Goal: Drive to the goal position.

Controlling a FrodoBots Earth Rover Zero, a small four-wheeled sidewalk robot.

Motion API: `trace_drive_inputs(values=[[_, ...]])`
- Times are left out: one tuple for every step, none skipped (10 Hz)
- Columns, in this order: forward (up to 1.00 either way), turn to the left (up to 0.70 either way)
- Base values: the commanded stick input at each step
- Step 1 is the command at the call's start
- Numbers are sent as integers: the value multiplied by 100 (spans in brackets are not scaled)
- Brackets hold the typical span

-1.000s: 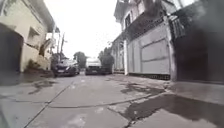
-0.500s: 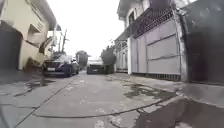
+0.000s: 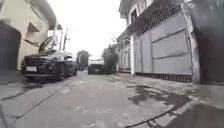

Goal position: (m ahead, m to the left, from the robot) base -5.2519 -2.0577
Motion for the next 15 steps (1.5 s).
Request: trace_drive_inputs(values=[[70, 0], [70, 0], [70, 0], [70, 0], [70, 0], [70, 0], [70, 0], [70, 0], [70, 0], [70, 0], [70, 0], [70, 0], [70, 0], [70, 0], [70, 0]])
